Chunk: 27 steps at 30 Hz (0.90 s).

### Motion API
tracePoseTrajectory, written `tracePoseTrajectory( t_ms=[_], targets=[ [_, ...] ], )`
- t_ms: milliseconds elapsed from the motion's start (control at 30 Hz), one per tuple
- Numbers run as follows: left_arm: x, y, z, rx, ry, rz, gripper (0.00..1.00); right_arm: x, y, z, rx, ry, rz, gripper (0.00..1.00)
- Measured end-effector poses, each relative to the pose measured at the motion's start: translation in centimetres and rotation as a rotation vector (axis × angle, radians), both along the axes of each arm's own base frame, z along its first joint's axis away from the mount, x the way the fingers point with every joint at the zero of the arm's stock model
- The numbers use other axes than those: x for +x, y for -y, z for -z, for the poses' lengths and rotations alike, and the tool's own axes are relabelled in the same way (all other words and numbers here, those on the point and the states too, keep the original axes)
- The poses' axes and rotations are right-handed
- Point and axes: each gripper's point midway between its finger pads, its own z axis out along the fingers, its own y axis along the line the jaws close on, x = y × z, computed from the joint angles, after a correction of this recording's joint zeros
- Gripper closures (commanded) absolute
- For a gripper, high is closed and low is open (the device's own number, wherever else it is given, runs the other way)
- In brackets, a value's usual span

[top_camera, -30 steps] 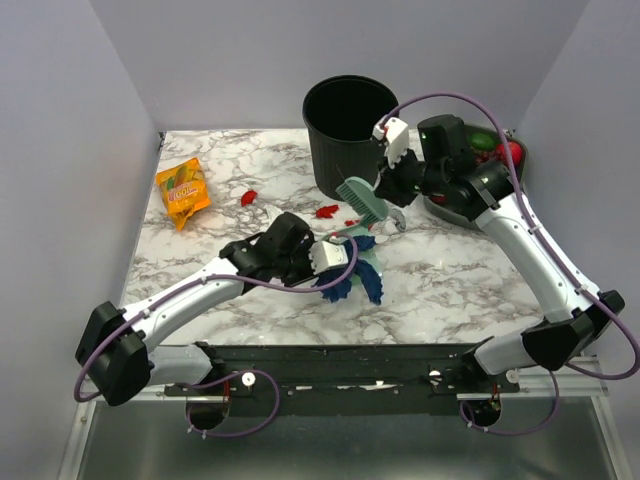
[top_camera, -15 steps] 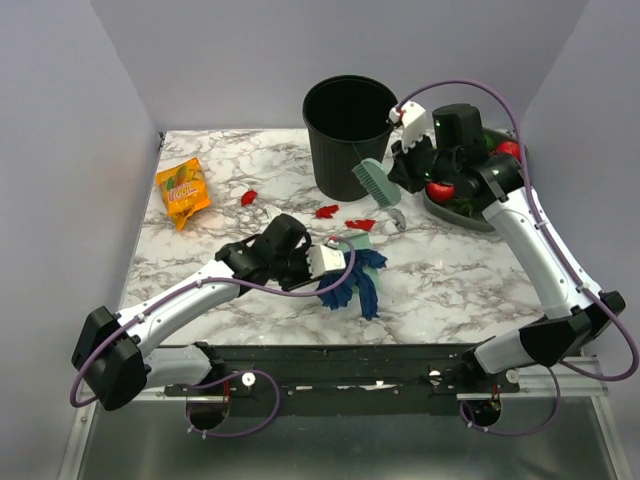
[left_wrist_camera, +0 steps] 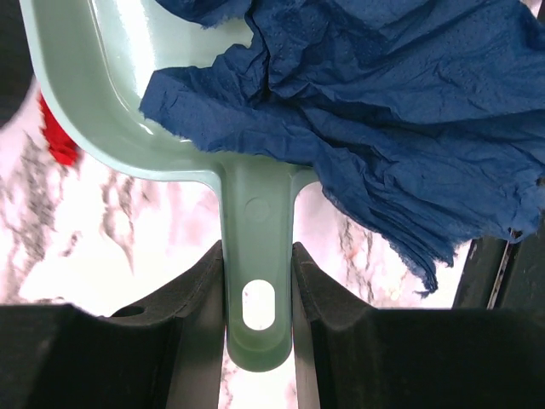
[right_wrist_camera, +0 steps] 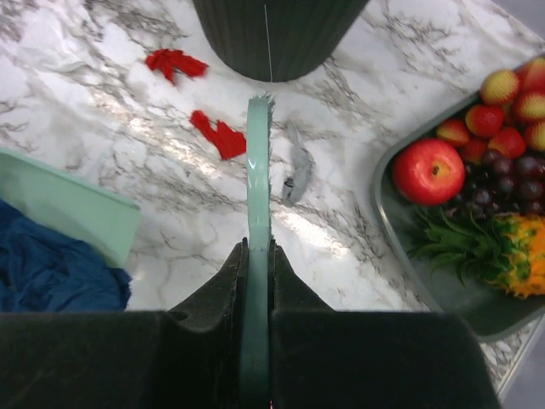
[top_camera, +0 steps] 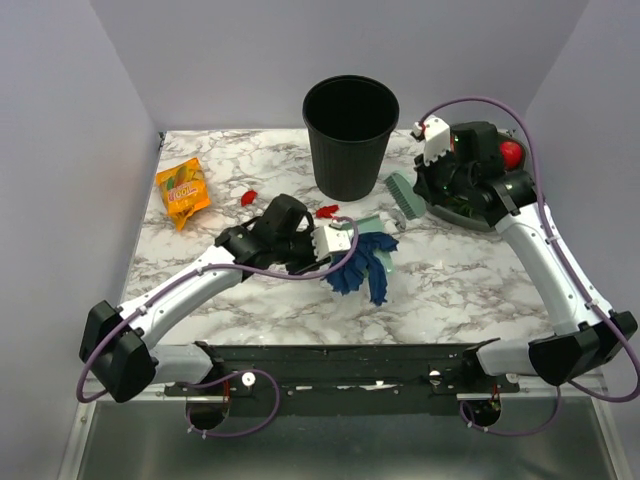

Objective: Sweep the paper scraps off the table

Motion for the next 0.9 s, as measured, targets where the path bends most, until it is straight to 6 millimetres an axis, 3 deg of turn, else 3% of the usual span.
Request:
tracePoseTrajectory(
  t_ms=[233,333,567,900],
  targets=[
    [1.9,1.7,-4.2,-0.061,0.041,0.000,1.00,1.3,5.8,1.8,-0.066,-0.018,0.201,1.00],
    [3.2,2.4,-6.1,-0.092,0.047,-0.022,1.00,1.2,7.2,2.7,-0.069,-0.041,0.257,0.99],
    [9.0,2.7,-10.7,-0.202,0.049,-0.150,1.00,-0.3,7.3,3.9,-0.050,-0.073,0.275,0.99],
    [16.3,2.2,-14.4,-0.296,0.051,-0.300,1.00,-2.0,7.7,5.5,-0.047,-0.103,0.285,0.99]
  ],
)
